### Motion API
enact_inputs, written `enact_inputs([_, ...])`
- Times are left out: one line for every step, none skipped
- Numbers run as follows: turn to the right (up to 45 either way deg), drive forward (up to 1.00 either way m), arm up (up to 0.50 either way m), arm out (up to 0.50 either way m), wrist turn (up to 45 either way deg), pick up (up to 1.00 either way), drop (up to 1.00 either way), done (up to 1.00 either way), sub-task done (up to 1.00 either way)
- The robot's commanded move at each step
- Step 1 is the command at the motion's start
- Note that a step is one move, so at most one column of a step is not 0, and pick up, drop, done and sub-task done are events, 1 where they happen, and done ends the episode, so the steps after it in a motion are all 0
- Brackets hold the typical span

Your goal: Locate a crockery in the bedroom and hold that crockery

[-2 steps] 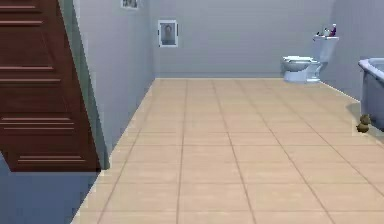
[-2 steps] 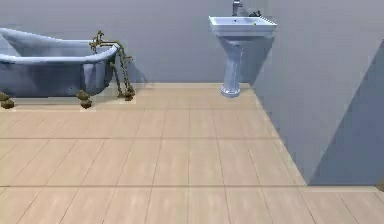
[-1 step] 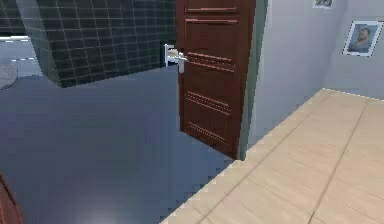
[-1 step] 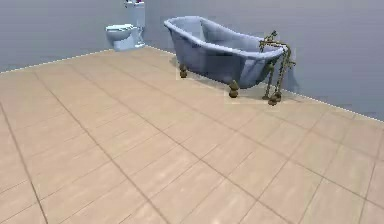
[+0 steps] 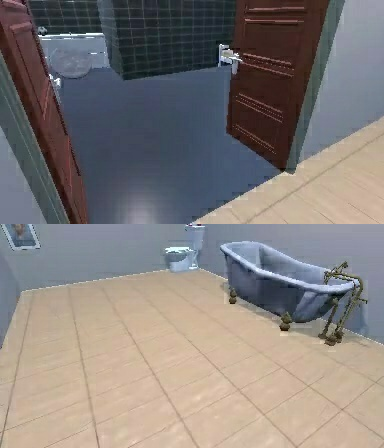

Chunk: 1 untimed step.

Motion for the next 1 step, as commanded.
enact_inputs([0.0, 1.0, 0.0, 0.0, 0.0, 0.0, 0.0, 0.0, 0.0])
